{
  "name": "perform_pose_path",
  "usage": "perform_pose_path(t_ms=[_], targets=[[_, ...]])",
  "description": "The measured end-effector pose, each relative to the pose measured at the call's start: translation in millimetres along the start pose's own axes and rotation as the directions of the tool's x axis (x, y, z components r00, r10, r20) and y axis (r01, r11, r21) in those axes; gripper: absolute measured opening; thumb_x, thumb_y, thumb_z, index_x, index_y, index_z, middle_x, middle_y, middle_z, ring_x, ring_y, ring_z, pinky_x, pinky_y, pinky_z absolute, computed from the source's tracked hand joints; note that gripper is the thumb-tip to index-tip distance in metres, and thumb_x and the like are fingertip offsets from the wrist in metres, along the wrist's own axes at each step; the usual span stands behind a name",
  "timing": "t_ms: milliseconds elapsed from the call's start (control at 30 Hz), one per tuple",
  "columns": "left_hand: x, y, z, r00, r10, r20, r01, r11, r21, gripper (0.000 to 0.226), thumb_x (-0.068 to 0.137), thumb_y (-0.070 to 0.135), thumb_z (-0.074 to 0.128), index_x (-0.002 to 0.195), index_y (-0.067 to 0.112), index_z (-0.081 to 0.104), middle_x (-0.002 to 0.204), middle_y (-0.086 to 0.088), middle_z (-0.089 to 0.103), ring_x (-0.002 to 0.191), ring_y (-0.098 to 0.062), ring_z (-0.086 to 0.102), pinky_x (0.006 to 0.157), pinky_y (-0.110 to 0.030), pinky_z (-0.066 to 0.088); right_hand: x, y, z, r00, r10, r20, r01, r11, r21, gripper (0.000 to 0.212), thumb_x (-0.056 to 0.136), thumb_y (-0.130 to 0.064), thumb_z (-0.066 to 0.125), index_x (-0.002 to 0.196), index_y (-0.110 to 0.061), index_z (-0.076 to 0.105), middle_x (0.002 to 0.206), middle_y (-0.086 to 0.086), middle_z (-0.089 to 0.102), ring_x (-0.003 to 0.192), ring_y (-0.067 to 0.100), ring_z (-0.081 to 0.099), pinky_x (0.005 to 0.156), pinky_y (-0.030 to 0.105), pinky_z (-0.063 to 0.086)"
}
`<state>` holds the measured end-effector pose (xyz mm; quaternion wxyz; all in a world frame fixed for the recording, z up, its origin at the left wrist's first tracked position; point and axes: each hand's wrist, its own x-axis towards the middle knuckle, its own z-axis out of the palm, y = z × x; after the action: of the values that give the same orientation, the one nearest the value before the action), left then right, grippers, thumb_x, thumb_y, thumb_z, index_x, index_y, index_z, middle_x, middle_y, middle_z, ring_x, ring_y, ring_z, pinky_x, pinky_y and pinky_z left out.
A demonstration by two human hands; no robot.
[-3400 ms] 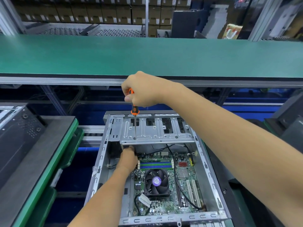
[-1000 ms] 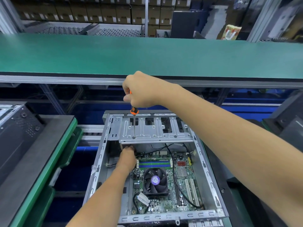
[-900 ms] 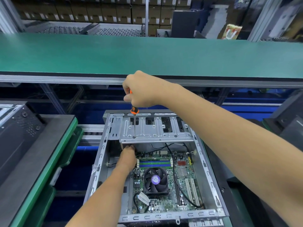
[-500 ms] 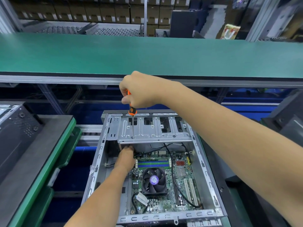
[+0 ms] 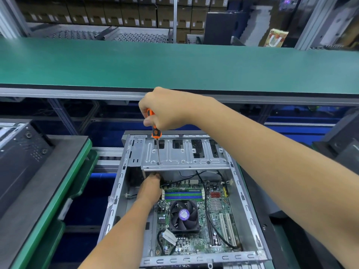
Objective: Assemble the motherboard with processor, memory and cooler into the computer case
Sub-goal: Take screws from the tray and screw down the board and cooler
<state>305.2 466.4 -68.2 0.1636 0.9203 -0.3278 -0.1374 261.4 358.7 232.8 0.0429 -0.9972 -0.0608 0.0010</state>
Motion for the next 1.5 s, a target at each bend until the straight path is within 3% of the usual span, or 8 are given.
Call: perform_pose_path(t_ms=[400,700,1167,1300,1367,1500], targets=[[-1.6,0.2,-0.1,1.000,-0.006,-0.015,0.006,1.000,0.016,0.028,0.079,-0.013,0.044,0.097,0.004,0.058,0.106,-0.013,0.058,0.083,-0.031,0.058,0.067,-0.032,0.048,2.1,4.5,0.6,1.000,0.016,-0.002,-0.016,0.999,0.030,0.017,0.095,-0.030,0.057,0.094,-0.013,0.061,0.093,0.004,0.058,0.090,0.027,0.059,0.066,0.033,0.043],[-1.8,0.5,0.5,0.999,-0.017,-0.048,0.020,0.998,0.062,0.030,0.081,-0.010,0.044,0.102,0.006,0.059,0.108,-0.011,0.060,0.089,-0.031,0.061,0.066,-0.031,0.044,4.4,4.0,1.5,1.000,0.023,-0.010,-0.022,0.999,0.026,0.019,0.094,-0.029,0.057,0.095,-0.010,0.062,0.094,0.008,0.062,0.089,0.029,0.060,0.066,0.034,0.045],[-3.6,3.1,-1.2,0.996,-0.061,-0.070,0.059,0.998,-0.023,0.027,0.078,-0.012,0.044,0.093,0.004,0.060,0.096,-0.014,0.062,0.067,-0.025,0.046,0.059,-0.030,0.039,0.6,6.0,1.4,0.999,0.043,-0.011,-0.042,0.998,0.050,0.018,0.094,-0.031,0.058,0.092,-0.013,0.060,0.087,0.005,0.056,0.078,0.026,0.057,0.059,0.030,0.038],[-4.4,3.4,-1.7,0.996,-0.060,-0.058,0.059,0.998,-0.025,0.026,0.078,-0.013,0.044,0.092,0.004,0.059,0.095,-0.015,0.062,0.068,-0.026,0.047,0.059,-0.031,0.040,1.1,3.9,0.1,0.998,0.064,-0.009,-0.064,0.998,0.014,0.035,0.095,-0.037,0.055,0.091,-0.003,0.061,0.078,0.010,0.063,0.065,0.026,0.054,0.050,0.029,0.034],[-4.3,3.4,-1.8,0.997,-0.060,-0.052,0.059,0.998,-0.023,0.026,0.078,-0.013,0.044,0.092,0.004,0.059,0.095,-0.015,0.063,0.070,-0.028,0.051,0.059,-0.031,0.041,0.5,1.9,-0.6,0.998,0.067,-0.003,-0.067,0.998,0.011,0.039,0.095,-0.037,0.054,0.094,0.001,0.062,0.075,0.016,0.067,0.054,0.024,0.052,0.049,0.029,0.036],[-4.1,3.5,-2.6,0.997,-0.065,-0.044,0.064,0.998,-0.021,0.027,0.079,-0.012,0.044,0.094,0.004,0.059,0.096,-0.015,0.063,0.072,-0.030,0.054,0.060,-0.031,0.042,0.5,-2.1,-0.4,0.997,0.072,0.001,-0.072,0.996,0.046,0.040,0.096,-0.035,0.052,0.093,0.004,0.062,0.063,0.013,0.065,0.043,0.020,0.050,0.051,0.028,0.041]])
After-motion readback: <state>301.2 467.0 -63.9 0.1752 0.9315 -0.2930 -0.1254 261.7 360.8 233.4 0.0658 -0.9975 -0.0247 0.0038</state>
